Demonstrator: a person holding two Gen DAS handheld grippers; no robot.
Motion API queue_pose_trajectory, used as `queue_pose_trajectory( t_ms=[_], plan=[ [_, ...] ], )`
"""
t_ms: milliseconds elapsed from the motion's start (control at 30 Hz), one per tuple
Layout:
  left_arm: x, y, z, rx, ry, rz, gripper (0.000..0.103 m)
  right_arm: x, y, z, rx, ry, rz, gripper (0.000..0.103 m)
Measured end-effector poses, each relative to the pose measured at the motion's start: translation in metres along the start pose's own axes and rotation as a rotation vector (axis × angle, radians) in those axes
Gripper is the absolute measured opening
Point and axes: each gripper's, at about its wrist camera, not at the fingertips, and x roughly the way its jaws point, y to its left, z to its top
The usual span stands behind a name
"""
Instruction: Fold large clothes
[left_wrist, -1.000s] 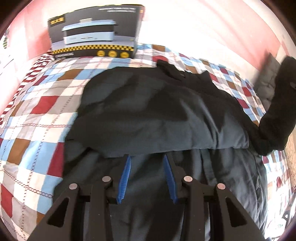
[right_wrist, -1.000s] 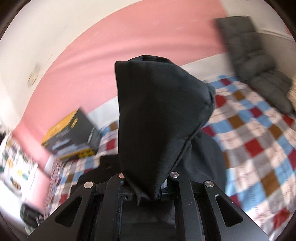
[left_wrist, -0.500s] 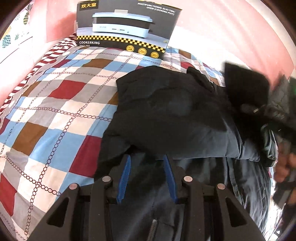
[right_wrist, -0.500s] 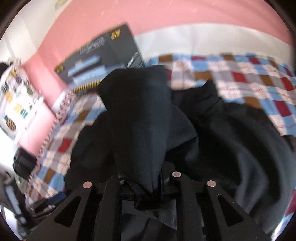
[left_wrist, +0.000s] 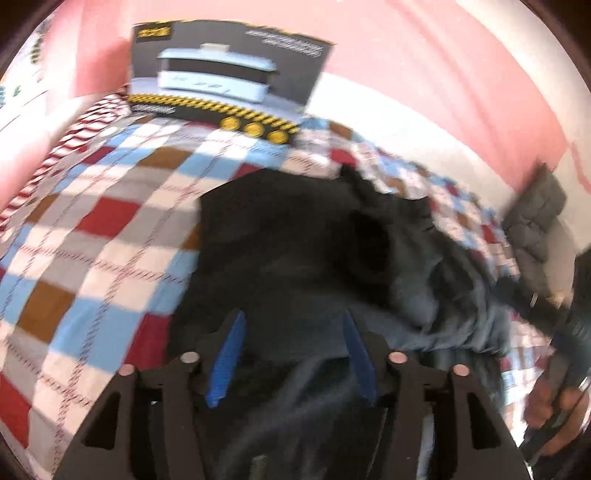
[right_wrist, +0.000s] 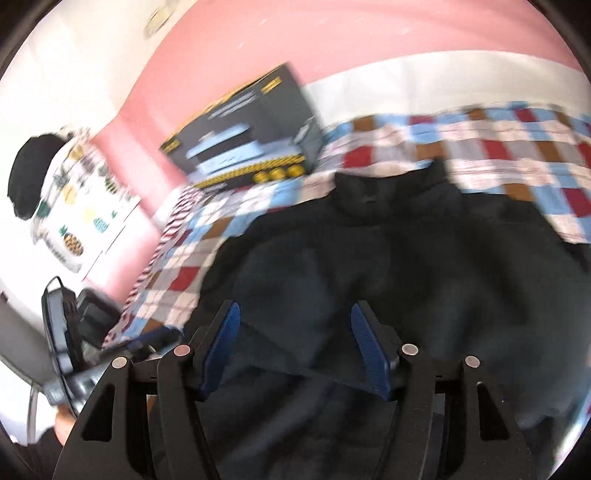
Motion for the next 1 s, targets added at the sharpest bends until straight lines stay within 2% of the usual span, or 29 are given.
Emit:
queue_pose_trajectory(
  t_ms=[67, 233, 267, 300, 333, 367, 400, 467, 567, 667, 700, 767, 833, 900, 1000],
  plan=[
    [0.01, -0.016, 0.014, 0.008, 0.006, -0.059, 0.07, -0.014, -0.021, -0.004, 0.031, -0.015, -0.059, 0.063],
    [0.068, -0.05, 0.044, 0.038, 0.09, -0.128, 0.069, -0.052, -0.099, -0.026, 0.198, -0.04, -0.195, 0.063],
    [0.079, -0.053, 0.044, 0.032, 0.115, -0.139, 0.055, -0.058, -0.109, -0.03, 0.22, -0.047, -0.221, 0.063],
    [0.091, -0.055, 0.044, 0.026, 0.144, -0.148, 0.035, -0.063, -0.12, -0.033, 0.242, -0.056, -0.242, 0.063],
    [0.103, -0.057, 0.043, 0.028, 0.179, -0.154, 0.005, -0.067, -0.128, -0.035, 0.258, -0.062, -0.254, 0.063],
    [0.105, -0.06, 0.041, 0.043, 0.178, -0.135, 0.005, -0.07, -0.137, -0.036, 0.276, -0.069, -0.268, 0.061],
    [0.098, -0.064, 0.038, 0.067, 0.141, -0.117, 0.005, -0.071, -0.144, -0.036, 0.29, -0.074, -0.279, 0.049],
    [0.079, -0.065, 0.035, 0.118, 0.049, -0.088, 0.005, -0.071, -0.152, -0.032, 0.288, -0.081, -0.3, 0.036],
    [0.069, -0.047, 0.035, 0.097, 0.011, -0.04, 0.005, -0.057, -0.156, -0.027, 0.27, -0.086, -0.305, 0.026],
    [0.086, -0.03, 0.026, 0.07, 0.058, 0.0, 0.005, -0.027, -0.159, -0.035, 0.245, -0.02, -0.319, 0.026],
    [0.091, -0.028, 0.021, 0.079, 0.068, 0.014, 0.005, -0.009, -0.16, -0.04, 0.223, 0.032, -0.335, 0.026],
    [0.098, -0.029, 0.014, 0.113, 0.07, 0.031, 0.005, 0.005, -0.161, -0.046, 0.169, 0.057, -0.358, 0.025],
    [0.101, -0.033, 0.009, 0.151, 0.061, 0.05, 0.006, 0.007, -0.164, -0.045, 0.154, 0.068, -0.354, 0.024],
    [0.097, -0.031, 0.011, 0.131, 0.067, 0.041, 0.006, -0.001, -0.165, -0.04, 0.167, 0.088, -0.356, 0.024],
    [0.075, -0.022, 0.016, 0.087, 0.029, 0.029, 0.011, -0.03, -0.16, -0.029, 0.16, 0.027, -0.358, 0.024]
  ],
)
